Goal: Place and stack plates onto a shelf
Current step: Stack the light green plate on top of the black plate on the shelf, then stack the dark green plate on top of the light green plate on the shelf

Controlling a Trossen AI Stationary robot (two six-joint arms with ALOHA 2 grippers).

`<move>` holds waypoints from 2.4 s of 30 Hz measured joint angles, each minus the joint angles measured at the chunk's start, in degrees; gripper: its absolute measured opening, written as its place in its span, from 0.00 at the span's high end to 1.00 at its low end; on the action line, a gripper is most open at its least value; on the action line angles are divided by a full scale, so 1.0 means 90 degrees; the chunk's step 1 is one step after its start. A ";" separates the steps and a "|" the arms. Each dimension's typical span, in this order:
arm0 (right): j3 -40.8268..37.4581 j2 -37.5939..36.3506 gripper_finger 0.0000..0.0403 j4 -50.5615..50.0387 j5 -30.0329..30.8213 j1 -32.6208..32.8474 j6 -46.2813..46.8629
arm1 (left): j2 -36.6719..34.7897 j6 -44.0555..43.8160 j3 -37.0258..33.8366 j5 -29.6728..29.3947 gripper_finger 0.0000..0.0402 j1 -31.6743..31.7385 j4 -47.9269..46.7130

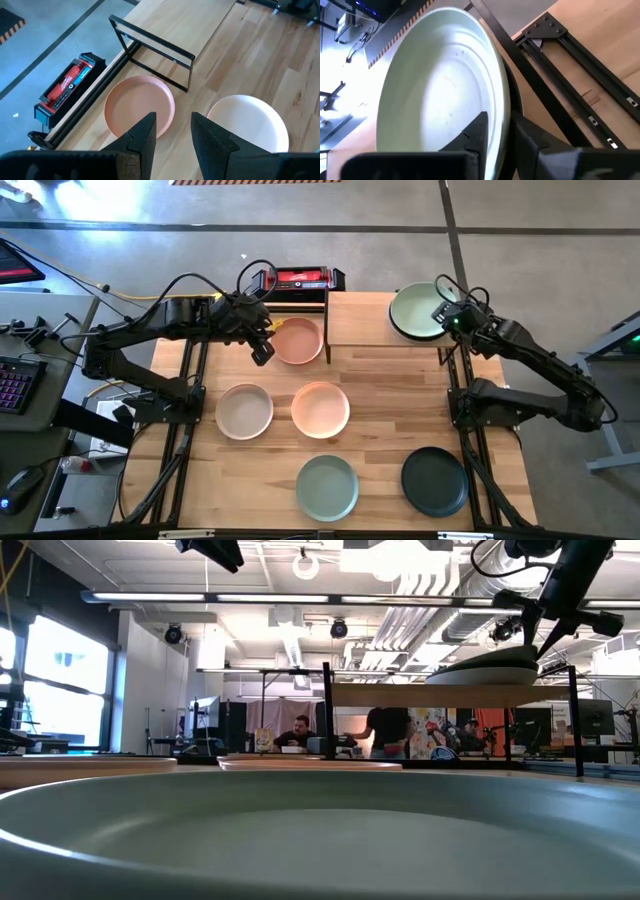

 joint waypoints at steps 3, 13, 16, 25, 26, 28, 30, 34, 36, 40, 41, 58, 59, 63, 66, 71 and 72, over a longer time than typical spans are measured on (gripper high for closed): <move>0.0000 0.0000 0.82 -0.0001 -0.0007 0.0000 -0.0004 | 0.0000 0.0005 0.0000 0.0000 0.72 0.0000 0.0000; 0.0005 -0.0203 0.77 -0.0035 -0.0720 0.0002 -0.0404 | 0.0002 0.0003 -0.0002 0.0000 0.72 0.0000 0.0000; 0.0005 -0.0346 0.76 -0.0036 -0.0835 0.0002 -0.0412 | 0.0002 0.0000 -0.0002 0.0000 0.72 0.0000 0.0000; 0.0005 -0.0699 0.76 -0.0243 -0.1107 0.0002 -0.0417 | 0.0002 -0.0051 -0.0002 0.0002 0.72 0.0000 -0.0001; 0.0005 -0.0721 0.76 -0.0241 -0.1161 0.0002 -0.0437 | 0.0002 -0.0051 -0.0002 0.0002 0.72 0.0000 0.0000; 0.0005 -0.0753 0.76 -0.0226 -0.1239 0.0002 -0.0574 | 0.0002 -0.0053 -0.0002 0.0002 0.72 0.0000 0.0000; 0.0005 -0.0774 0.76 -0.0225 -0.1314 0.0002 -0.0755 | 0.0002 -0.0061 -0.0002 0.0002 0.72 0.0000 0.0000; 0.0005 -0.0783 0.76 -0.0163 -0.1947 0.0002 -0.1118 | 0.0001 -0.0065 -0.0002 0.0002 0.72 0.0000 -0.0002; 0.0005 -0.0782 0.77 -0.0105 -0.2599 0.0002 -0.1393 | 0.0002 -0.0064 -0.0002 0.0020 0.72 0.0000 -0.0002; 0.0005 -0.0782 0.77 -0.0046 -0.4428 0.0014 -0.1905 | 0.0002 -0.0060 -0.0002 0.0256 0.72 0.0000 -0.0002; 0.0005 -0.0780 0.77 -0.0046 -0.4860 0.0048 -0.1990 | 0.0002 -0.0061 -0.0002 0.0334 0.72 0.0000 -0.0002; 0.0005 -0.0444 0.77 0.0724 -0.5256 0.3306 -0.1407 | 0.0002 -0.0677 -0.0002 0.1274 0.72 -0.0181 -0.0638; 0.0005 -0.0351 0.77 0.0860 -0.5120 0.3549 -0.1442 | 0.0002 -0.0677 -0.0002 0.1271 0.72 -0.0226 -0.0698; 0.0007 0.0066 0.77 0.1218 -0.4690 0.4400 -0.1558 | 0.0002 -0.0677 -0.0002 0.1273 0.72 -0.0398 -0.0726; 0.0007 0.0437 0.77 0.1317 -0.4661 0.4913 -0.1558 | 0.0002 -0.0677 -0.0002 0.1272 0.72 -0.0511 -0.0726; 0.0007 0.1088 0.77 0.1469 -0.4663 0.5695 -0.1612 | 0.0002 -0.0738 -0.0002 0.1268 0.72 -0.0703 -0.0724; 0.0007 0.1206 0.77 0.1474 -0.4665 0.5839 -0.1682 | 0.0002 -0.0761 -0.0002 0.1270 0.72 -0.0744 -0.0724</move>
